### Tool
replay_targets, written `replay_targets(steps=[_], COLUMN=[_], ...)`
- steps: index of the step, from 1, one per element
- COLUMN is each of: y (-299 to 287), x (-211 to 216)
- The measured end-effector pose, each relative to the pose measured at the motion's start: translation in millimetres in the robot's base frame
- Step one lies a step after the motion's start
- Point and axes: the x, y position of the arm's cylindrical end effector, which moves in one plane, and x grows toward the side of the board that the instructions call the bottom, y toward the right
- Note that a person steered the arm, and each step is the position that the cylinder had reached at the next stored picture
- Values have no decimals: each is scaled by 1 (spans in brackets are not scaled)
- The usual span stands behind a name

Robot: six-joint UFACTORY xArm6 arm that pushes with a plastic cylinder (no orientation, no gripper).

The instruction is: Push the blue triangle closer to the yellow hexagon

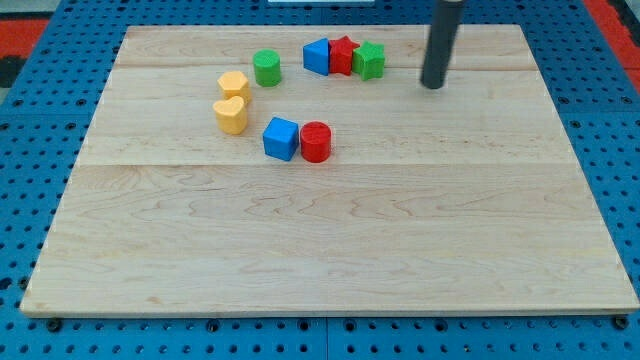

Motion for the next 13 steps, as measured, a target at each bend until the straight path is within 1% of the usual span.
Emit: replay_targets(steps=[1,2,3,4,5,6,12,13], y=[-37,-102,-116,-161,-176,-180,-165,-152], x=[-64,-78,-67,-62,-20,16,13,-6])
